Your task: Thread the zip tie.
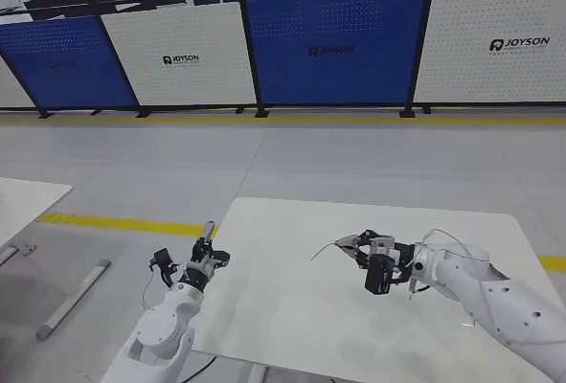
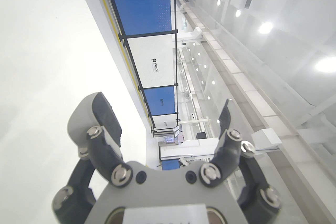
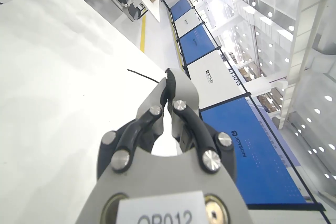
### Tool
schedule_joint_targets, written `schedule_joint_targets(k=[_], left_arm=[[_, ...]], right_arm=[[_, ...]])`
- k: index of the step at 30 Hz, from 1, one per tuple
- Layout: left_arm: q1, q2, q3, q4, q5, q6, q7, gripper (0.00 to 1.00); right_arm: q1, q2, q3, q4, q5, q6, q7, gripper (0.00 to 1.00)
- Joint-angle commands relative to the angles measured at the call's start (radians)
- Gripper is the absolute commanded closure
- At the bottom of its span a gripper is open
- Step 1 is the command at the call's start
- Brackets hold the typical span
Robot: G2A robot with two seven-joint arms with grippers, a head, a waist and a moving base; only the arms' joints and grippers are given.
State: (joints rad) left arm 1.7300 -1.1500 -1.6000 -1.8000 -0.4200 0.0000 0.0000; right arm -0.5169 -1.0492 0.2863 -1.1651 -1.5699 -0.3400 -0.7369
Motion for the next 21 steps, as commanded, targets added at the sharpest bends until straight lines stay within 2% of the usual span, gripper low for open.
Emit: schedule_joint_targets(k=[1,6,8,10,13,14,15,16,17,19,21], left_arm=[[0.0,0.0,0.0,0.0,0.0,0.0,0.0,0.0],[-0.01,-0.001,-0.005,0.0,0.006,0.012,0.013,0.0],[-0.015,0.003,-0.009,-0.027,-0.028,0.065,-0.086,0.0],[-0.018,0.012,-0.048,-0.047,-0.047,0.109,-0.192,0.0],[-0.027,0.029,-0.095,-0.065,-0.026,0.186,-0.385,0.0],[-0.03,0.037,-0.111,-0.072,-0.006,0.218,-0.471,0.0],[-0.031,0.042,-0.122,-0.075,0.002,0.233,-0.523,0.0],[-0.03,0.045,-0.125,-0.079,0.0,0.252,-0.579,0.0],[-0.029,0.051,-0.128,-0.083,0.0,0.287,-0.642,0.0],[-0.03,0.056,-0.121,-0.092,0.014,0.329,-0.705,0.0],[-0.029,0.062,-0.093,-0.081,0.029,0.34,-0.757,0.0]], right_arm=[[0.0,0.0,0.0,0.0,0.0,0.0,0.0,1.0],[0.0,0.0,0.0,0.0,0.0,0.0,0.0,1.0],[0.0,0.0,0.0,0.0,0.0,0.0,0.0,1.0],[0.0,0.0,0.0,0.0,0.0,0.0,0.0,1.0],[0.0,0.0,0.0,0.0,0.0,0.0,0.0,1.0],[0.0,0.0,0.0,0.0,0.0,0.0,0.0,1.0],[0.0,0.0,0.0,0.0,0.0,0.0,0.0,1.0],[0.0,0.0,0.0,0.0,0.0,0.0,0.0,1.0],[0.0,0.0,0.0,0.0,0.0,0.0,0.0,1.0],[0.0,0.0,0.0,0.0,0.0,0.0,0.0,1.0],[0.0,0.0,0.0,0.0,0.0,0.0,0.0,1.0]])
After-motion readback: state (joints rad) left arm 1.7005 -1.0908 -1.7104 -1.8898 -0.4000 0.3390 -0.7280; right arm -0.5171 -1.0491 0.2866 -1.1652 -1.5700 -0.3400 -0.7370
